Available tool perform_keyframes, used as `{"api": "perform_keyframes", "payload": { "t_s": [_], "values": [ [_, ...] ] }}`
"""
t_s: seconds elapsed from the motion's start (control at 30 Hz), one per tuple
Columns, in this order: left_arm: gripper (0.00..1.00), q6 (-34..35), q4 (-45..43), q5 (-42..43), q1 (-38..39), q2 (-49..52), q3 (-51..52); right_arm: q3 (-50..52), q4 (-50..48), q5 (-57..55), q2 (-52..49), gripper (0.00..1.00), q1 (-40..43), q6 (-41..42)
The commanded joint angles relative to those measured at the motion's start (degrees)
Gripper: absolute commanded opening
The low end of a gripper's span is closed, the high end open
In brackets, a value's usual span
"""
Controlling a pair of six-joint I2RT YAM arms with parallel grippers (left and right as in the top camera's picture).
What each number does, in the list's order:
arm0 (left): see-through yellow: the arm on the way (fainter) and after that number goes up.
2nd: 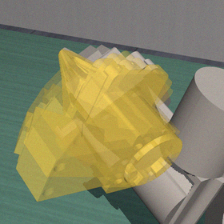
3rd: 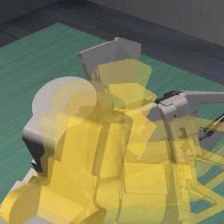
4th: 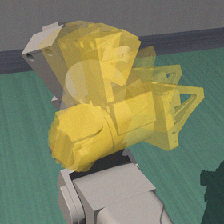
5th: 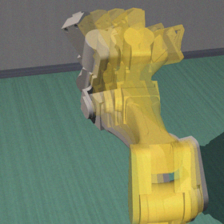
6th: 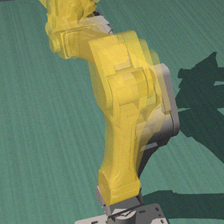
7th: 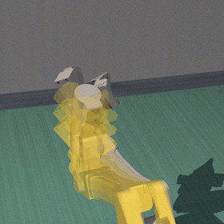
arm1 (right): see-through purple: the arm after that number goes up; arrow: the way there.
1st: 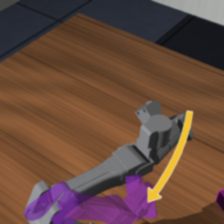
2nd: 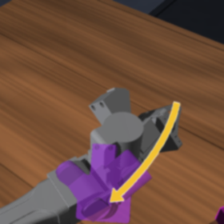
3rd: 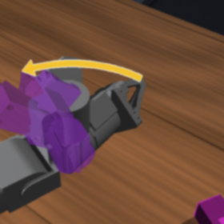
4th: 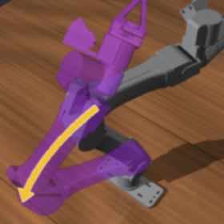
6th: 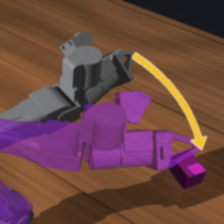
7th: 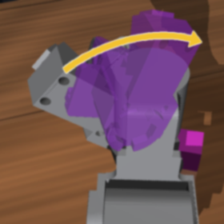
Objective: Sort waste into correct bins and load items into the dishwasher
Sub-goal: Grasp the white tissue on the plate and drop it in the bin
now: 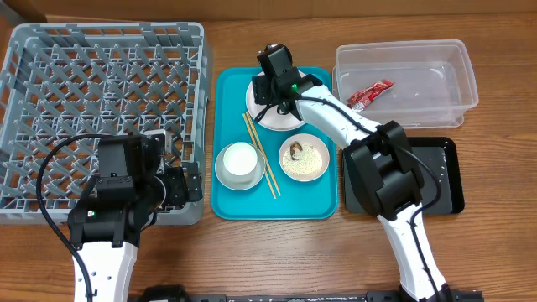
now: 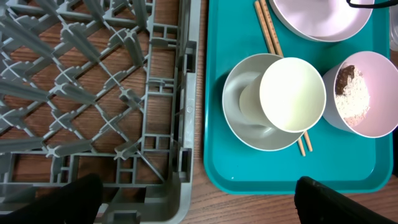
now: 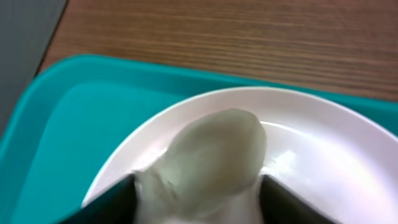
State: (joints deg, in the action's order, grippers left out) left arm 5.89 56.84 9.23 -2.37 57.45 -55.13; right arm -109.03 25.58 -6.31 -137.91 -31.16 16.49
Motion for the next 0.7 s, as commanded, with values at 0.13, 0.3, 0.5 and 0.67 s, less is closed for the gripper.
{"api": "perform_keyframes", "payload": {
  "t_s": [0.13,0.3,0.5,0.67],
  "values": [
    [1.00,0.33,-0.07,0.44,-0.24,-0.07,-1.55,0.28,4.98,1.66,0.20,0.35,-0.07,1.01],
    [1.00,0.35,-0.04,0.46,-0.24,-0.09,-1.55,0.11,8.24,2.58,0.33,0.11,-0.07,3.69],
    [1.00,0.33,-0.07,0.44,-0.24,-0.09,-1.55,-3.21,14.91,2.54,2.95,0.04,0.90,3.63],
    [1.00,0.33,-0.04,0.44,-0.24,-0.09,-1.55,-5.49,21.05,2.51,8.37,0.04,2.69,3.67]
  ]
}}
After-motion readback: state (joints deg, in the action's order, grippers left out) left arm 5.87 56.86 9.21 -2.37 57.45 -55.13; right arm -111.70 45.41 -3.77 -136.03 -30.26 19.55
